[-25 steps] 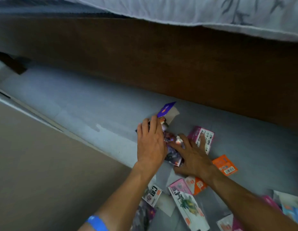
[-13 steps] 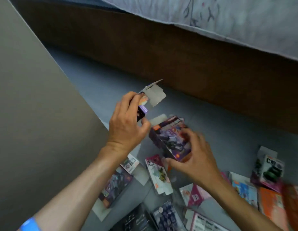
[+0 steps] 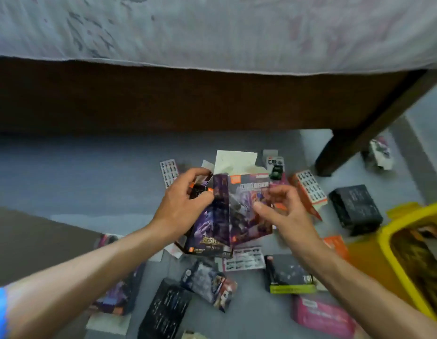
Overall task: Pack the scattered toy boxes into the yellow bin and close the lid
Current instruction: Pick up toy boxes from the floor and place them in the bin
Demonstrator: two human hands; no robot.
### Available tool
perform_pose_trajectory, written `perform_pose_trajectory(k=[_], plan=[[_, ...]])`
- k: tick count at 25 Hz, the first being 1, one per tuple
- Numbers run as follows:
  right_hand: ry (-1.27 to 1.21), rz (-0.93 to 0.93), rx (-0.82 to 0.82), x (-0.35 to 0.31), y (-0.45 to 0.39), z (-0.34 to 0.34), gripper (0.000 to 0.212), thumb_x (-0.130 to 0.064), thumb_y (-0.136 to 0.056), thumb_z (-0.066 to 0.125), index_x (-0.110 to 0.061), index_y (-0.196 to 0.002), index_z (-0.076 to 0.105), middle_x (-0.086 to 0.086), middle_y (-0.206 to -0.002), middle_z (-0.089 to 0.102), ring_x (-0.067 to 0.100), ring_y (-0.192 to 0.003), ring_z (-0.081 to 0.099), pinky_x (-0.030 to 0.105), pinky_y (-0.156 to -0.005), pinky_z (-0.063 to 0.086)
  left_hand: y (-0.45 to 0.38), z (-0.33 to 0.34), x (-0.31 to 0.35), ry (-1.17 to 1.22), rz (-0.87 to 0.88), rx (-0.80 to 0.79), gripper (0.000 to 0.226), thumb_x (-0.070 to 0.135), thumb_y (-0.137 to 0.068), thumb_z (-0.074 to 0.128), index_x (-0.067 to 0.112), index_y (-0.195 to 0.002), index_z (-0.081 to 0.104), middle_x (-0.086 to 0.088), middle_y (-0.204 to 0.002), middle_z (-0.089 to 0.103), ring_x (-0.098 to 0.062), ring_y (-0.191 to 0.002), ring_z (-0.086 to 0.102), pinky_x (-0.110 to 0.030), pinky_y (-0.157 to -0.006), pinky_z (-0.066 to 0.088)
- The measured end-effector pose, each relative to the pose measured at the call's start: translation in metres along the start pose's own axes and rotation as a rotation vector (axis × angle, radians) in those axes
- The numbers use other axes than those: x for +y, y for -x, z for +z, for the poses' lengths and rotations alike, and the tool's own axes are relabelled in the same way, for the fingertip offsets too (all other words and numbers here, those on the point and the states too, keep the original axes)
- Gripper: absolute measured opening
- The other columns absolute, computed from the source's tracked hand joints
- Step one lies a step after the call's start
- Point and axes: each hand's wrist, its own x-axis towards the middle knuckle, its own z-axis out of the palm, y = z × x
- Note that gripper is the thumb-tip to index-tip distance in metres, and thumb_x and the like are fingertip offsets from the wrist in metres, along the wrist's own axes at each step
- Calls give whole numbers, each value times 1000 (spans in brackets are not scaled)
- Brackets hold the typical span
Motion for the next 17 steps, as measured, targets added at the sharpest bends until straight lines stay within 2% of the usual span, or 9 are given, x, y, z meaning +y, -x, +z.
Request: perform_pose_trajectory(k=[2, 3, 5, 7, 10, 11, 13, 15, 17], plan=[[-85, 92, 59, -7, 25, -26, 78, -18, -70, 89, -32, -132, 46, -19, -112, 70, 2, -94, 70, 19, -72, 56, 12, 22, 20, 72, 39, -116, 36, 35, -76, 60, 40, -112, 62, 10, -104, 68, -11, -98, 65, -38, -87, 55], [-153, 165, 30, -8, 40, -32, 87, -15, -67, 92, -27, -138, 43, -10, -117, 71, 10, -100, 71, 26, -74, 58, 22, 32, 28, 95, 65, -159, 35, 36, -75, 58, 40, -109, 63, 12, -102, 69, -10, -100, 65, -35, -87, 54], [-215, 210, -17, -16, 67, -47, 89, -23, -58, 94, -15, -135, 50, 10, -115, 73, 27, -99, 72, 37, -74, 60, 39, 57, 43, 90, 149, -249, 35, 38, -76, 56, 39, -110, 64, 13, -105, 70, -9, -103, 65, -36, -89, 53], [-256, 196, 40, -22, 75, -56, 81, -25, -58, 92, -7, -128, 57, 18, -115, 72, 32, -96, 72, 40, -77, 60, 39, 74, 45, 99, 210, -214, 24, 32, -82, 63, 39, -105, 65, 9, -105, 70, -13, -101, 66, -36, -89, 53], [-445, 103, 222, -6, 101, -94, 48, -19, -77, 77, -3, -119, 62, 20, -108, 69, 31, -89, 67, 40, -76, 58, 38, 113, 54, 12, 309, -228, 28, 15, -84, 75, 39, -94, 66, 11, -94, 67, -2, -80, 64, -15, -72, 49], [-484, 94, 279, -5, 114, -110, 35, -18, -81, 73, -6, -113, 64, 20, -105, 67, 33, -90, 64, 41, -79, 55, 47, 123, 62, -32, 341, -263, 32, 15, -82, 78, 39, -101, 66, 11, -95, 66, 4, -75, 63, -9, -65, 46], [-527, 96, 341, -10, 144, -143, 24, -19, -81, 71, -11, -103, 65, 18, -99, 69, 32, -86, 66, 42, -81, 54, 66, 138, 91, -102, 392, -341, 62, 19, -78, 81, 43, -128, 55, 17, -101, 62, 14, -78, 61, -8, -62, 46], [-470, 66, 410, -22, 174, -181, 40, -24, -73, 76, -8, -108, 65, 18, -102, 72, 32, -85, 68, 44, -82, 55, 80, 154, 130, -142, 401, -366, 88, 18, -75, 83, 43, -146, 37, 22, -105, 60, 14, -82, 61, -10, -68, 44], [-385, 2, 530, -35, 199, -232, 65, -30, -66, 80, -1, -120, 60, 19, -105, 73, 32, -87, 70, 50, -87, 54, 82, 179, 170, -97, 422, -363, 77, 12, -73, 83, 37, -138, 48, 16, -110, 63, 11, -83, 62, -15, -74, 46]])
